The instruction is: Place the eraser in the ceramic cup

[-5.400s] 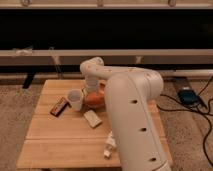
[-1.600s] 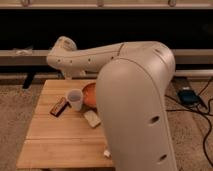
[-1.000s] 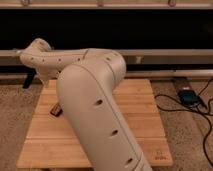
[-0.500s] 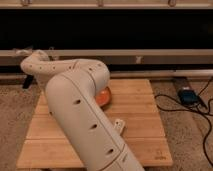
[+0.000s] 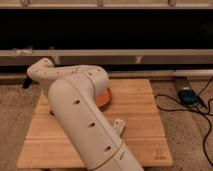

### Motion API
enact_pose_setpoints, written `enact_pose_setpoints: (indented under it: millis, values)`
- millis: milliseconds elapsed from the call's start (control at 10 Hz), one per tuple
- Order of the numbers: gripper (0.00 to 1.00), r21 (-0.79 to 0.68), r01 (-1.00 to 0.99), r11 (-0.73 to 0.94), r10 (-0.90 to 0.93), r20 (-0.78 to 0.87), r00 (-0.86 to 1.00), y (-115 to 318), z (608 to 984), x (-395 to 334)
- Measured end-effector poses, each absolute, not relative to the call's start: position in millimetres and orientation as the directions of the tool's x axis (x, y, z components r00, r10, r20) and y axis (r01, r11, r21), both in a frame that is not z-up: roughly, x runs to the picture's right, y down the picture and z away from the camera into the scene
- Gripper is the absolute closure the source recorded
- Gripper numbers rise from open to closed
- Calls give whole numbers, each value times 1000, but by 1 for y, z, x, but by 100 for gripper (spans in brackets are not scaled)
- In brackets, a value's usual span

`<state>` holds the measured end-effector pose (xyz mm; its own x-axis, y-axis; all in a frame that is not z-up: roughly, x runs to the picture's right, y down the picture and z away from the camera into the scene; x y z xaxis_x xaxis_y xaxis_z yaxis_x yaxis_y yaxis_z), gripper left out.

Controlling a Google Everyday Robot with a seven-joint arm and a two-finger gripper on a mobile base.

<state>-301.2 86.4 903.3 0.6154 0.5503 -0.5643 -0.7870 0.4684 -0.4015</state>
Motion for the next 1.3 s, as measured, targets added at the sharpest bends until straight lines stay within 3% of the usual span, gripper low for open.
enact_pose_setpoints:
  millis: [600,1300]
  values:
    - [35,-341,-891,300,626,-635,454,88,912,-283]
    - [35,-333,-896,295,636,-631,444,86,912,-281]
